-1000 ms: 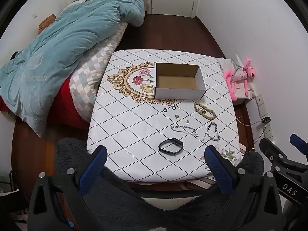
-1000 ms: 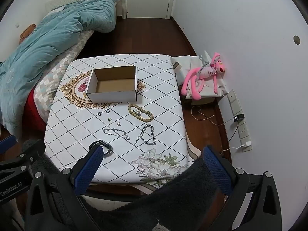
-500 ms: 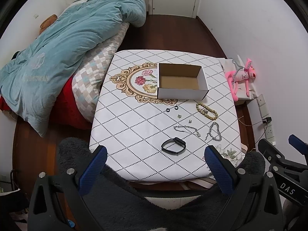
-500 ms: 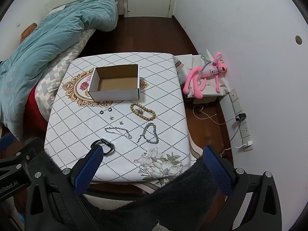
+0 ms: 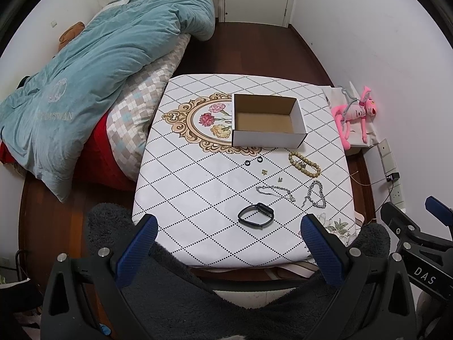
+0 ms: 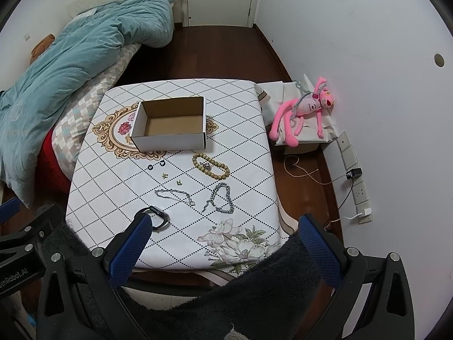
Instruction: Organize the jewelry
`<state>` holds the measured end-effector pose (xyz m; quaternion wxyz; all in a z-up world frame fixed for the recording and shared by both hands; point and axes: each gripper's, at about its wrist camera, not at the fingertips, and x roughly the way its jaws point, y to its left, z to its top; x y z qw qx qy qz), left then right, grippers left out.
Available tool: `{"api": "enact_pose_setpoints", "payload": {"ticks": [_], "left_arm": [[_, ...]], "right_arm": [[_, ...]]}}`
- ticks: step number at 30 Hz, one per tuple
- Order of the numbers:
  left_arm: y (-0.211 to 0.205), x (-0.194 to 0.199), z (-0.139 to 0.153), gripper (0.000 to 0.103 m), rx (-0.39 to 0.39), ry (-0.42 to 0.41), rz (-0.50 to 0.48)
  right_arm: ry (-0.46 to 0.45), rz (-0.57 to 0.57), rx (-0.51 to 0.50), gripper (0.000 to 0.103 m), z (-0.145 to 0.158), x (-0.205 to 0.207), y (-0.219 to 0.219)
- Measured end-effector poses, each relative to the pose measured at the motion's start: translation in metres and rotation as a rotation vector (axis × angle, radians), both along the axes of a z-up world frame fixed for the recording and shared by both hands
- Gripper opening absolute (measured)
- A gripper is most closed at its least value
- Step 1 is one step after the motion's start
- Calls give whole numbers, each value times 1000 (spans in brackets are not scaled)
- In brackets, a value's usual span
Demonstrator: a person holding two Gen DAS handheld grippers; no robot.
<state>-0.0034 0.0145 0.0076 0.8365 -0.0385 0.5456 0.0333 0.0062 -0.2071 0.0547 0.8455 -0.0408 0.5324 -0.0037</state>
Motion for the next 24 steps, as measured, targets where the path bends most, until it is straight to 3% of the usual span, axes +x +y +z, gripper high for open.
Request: {"api": "enact_pose_setpoints", "payload": {"ticks": [24], "left_arm": [[-6, -1, 2, 103, -6, -1, -5]], "right_arm": [[-6, -3, -2, 103, 4, 2, -1]]}}
